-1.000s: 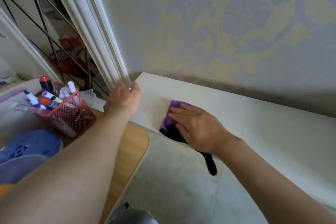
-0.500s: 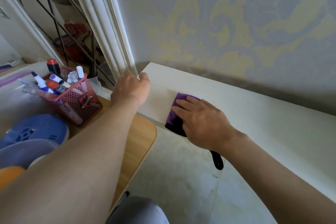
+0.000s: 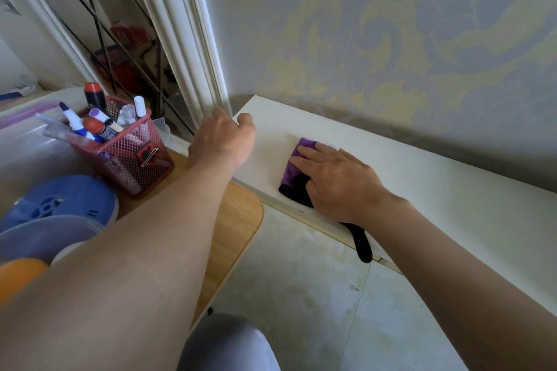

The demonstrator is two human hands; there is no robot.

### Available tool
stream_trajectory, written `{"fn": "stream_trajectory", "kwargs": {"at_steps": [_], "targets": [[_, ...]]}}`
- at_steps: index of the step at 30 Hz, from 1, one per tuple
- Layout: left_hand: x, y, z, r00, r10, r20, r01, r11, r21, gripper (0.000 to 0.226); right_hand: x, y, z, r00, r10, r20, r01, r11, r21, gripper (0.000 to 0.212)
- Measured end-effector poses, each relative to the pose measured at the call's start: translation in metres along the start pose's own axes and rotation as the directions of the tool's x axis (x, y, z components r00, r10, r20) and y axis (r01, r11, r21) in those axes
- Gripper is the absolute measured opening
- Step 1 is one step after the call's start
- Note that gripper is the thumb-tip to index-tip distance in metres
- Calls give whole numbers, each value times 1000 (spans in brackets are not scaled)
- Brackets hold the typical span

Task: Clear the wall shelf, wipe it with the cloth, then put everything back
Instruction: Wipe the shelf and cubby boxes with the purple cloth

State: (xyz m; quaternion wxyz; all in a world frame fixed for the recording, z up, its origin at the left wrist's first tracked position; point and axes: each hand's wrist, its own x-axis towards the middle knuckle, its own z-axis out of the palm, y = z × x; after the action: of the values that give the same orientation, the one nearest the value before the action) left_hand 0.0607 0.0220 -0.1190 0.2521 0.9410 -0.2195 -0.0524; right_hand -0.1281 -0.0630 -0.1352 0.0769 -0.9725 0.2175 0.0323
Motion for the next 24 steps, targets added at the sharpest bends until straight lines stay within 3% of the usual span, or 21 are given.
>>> {"fn": "stream_trajectory", "kwargs": {"at_steps": [4,8,14,20,24], "targets": [[-1,0,1,1000,1,5,-1,1000,7,64,-14,2,6,1000,18,-1,-18,1000,8,59],[0,0,1,1000,8,10,-8,999,34,64,-54,16,21,991,42,-124,-44,999,-14,72],[-1,0,2,999,52,6,-53,993,108,65,-103,62,28,905,292,-308,-301,953,18,60],[-7,2,1,995,92,-24,-87,982,169,61,-164,113,23,816,538,-213,-545,838,27,71],[-7,2,2,988,150,-38,-136,958,254,64,-206,137,17,679,719,-147,-717,693,75,57]]}}
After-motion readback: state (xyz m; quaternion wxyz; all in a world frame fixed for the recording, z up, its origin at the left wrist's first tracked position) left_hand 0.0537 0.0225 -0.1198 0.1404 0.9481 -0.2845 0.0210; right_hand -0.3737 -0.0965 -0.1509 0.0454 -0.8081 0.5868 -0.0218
